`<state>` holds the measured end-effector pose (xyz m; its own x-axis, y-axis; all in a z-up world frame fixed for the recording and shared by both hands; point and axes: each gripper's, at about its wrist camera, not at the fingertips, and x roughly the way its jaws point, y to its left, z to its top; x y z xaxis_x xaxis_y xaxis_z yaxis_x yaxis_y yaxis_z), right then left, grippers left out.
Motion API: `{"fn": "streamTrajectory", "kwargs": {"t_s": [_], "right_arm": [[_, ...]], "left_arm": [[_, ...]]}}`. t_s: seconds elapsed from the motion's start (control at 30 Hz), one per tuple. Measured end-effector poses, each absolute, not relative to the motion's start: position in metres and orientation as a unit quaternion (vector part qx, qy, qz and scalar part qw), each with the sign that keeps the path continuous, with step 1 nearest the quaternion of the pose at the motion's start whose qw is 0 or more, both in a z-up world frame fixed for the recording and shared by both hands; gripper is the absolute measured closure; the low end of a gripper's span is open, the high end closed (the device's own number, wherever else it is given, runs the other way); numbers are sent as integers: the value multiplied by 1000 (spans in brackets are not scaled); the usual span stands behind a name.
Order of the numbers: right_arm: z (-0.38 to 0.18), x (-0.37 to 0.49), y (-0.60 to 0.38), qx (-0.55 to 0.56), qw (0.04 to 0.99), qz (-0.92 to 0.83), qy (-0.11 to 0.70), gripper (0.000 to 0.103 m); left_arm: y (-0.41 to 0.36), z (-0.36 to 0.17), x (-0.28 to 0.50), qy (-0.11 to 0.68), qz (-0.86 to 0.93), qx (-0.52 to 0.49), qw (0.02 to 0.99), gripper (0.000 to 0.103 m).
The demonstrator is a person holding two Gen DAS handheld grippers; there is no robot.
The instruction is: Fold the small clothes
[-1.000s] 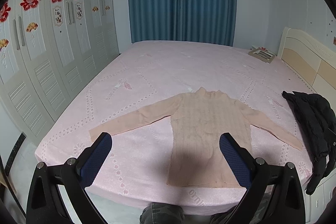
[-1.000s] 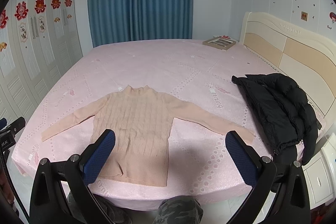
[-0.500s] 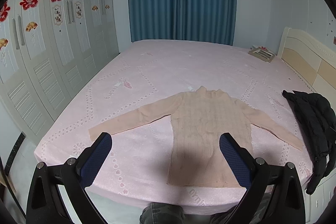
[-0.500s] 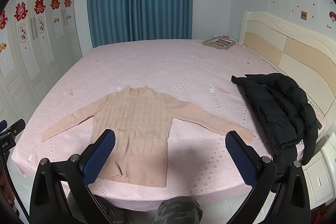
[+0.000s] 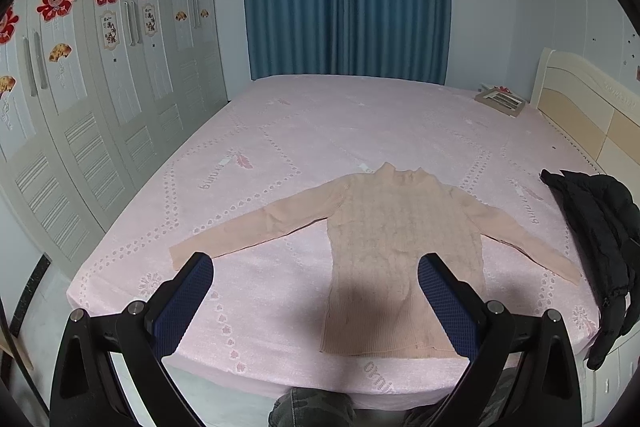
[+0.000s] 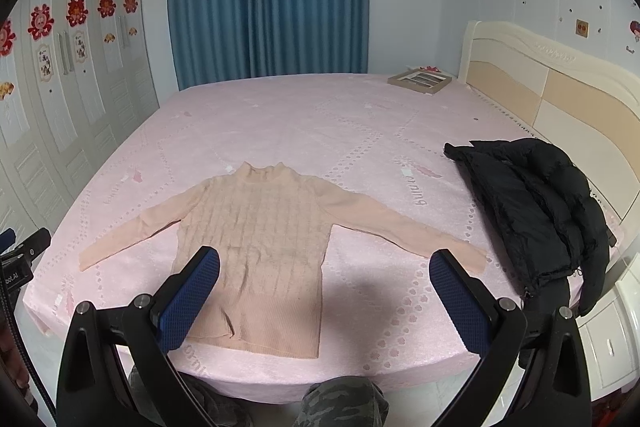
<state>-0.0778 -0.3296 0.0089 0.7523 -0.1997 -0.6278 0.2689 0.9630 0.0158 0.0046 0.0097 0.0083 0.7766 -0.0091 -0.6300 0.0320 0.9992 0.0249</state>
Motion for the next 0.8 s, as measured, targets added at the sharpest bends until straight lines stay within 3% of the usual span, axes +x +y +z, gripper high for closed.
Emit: {"fn": "streamTrajectory", "kwargs": {"t_s": [0.8], "right_arm": [[-4, -36, -327, 48, 932, -120, 338, 1]], "left_arm": [[25, -15, 39, 352, 1, -1, 936, 0]]}}
